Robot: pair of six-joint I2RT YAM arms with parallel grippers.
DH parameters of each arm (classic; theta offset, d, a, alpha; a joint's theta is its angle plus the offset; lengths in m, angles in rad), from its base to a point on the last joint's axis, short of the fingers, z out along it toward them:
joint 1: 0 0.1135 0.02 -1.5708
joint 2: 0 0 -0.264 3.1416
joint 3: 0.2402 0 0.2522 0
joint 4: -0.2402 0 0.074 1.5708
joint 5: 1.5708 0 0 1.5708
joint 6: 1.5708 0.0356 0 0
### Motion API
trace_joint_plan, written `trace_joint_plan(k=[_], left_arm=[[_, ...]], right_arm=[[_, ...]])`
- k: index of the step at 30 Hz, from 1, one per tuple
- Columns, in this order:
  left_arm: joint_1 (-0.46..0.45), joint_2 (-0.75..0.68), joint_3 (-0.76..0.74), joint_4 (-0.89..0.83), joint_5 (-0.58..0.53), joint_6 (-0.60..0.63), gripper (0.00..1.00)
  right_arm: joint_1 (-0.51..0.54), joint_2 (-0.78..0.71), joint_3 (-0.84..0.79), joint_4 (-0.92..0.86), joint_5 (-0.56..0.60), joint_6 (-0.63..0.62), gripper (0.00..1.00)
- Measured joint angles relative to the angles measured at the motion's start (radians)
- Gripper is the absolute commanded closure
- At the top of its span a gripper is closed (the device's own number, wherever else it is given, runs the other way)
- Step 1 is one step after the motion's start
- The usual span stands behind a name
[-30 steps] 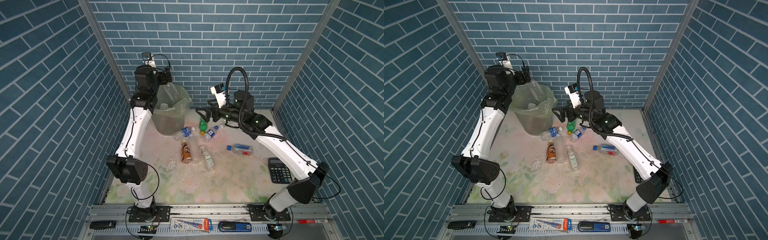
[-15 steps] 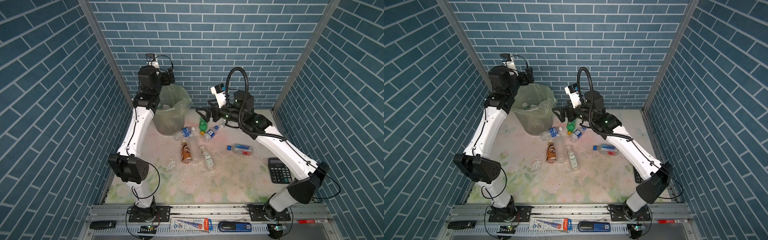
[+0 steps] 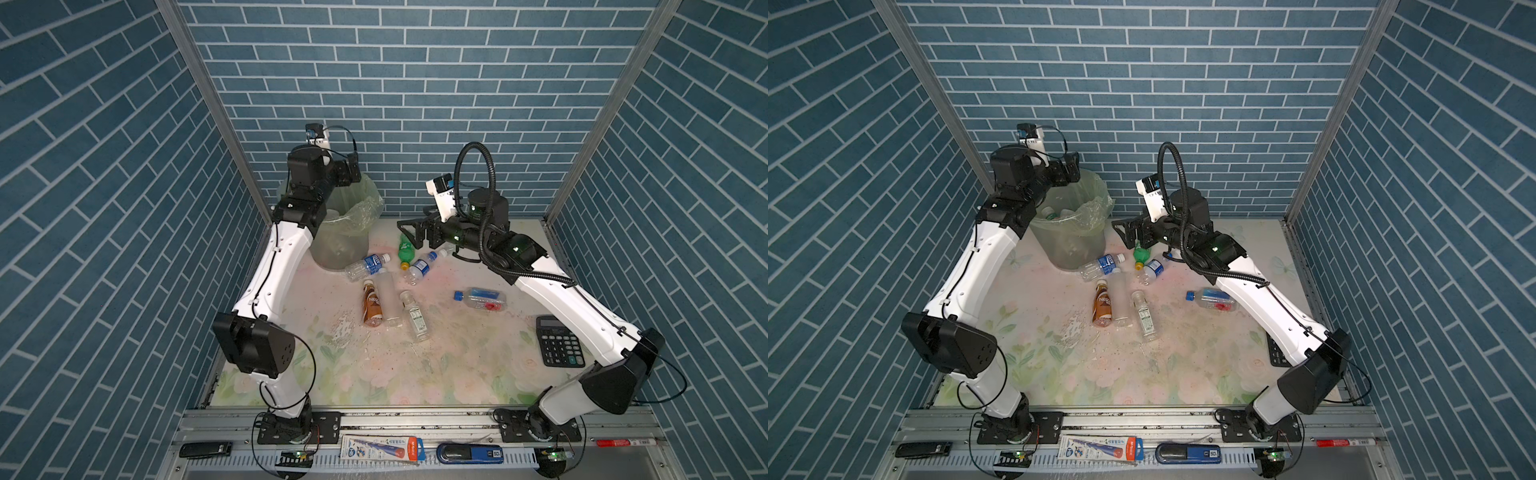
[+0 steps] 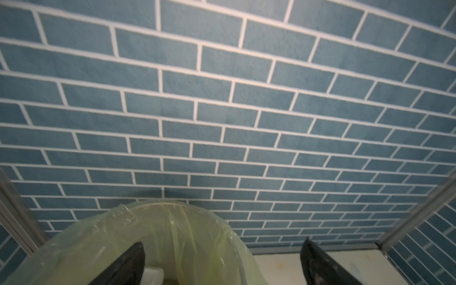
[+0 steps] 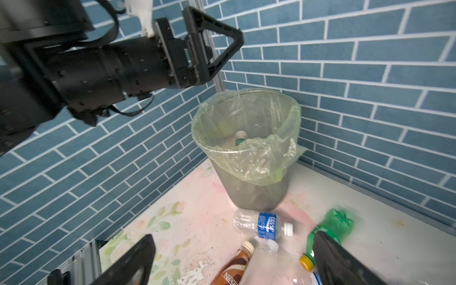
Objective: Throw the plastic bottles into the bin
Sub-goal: 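Move the left gripper back toward the bottles while the right gripper reaches the Fiji bottle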
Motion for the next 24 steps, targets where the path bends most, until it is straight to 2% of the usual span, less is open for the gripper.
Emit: trace_joint_plan(k=[4,8,12,18,24], left_arm=[[-0.124,-0.096,-0.182,0.043,0.004,-0.008,0.01],[-0.249,-0.153,-0.288,0.079,0.005,-0.019,0.01],[-0.357,-0.177,-0.39,0.143,0.023,-0.082,0.01],[-0.462,-0.098,-0.447,0.192,0.06,-0.198,0.01],[-0.511,-0.014,-0.499,0.214,0.094,-0.304,0.01]], right_arm=[[-0.078,-0.081,-0.124,-0.024,0.058,0.044,0.01],[-0.181,-0.161,-0.267,-0.067,0.11,0.085,0.01],[-0.277,-0.213,-0.416,-0.126,0.167,0.114,0.01],[-0.403,-0.212,-0.588,-0.163,0.182,0.163,0.01],[-0.496,-0.153,-0.665,-0.136,0.18,0.199,0.01]])
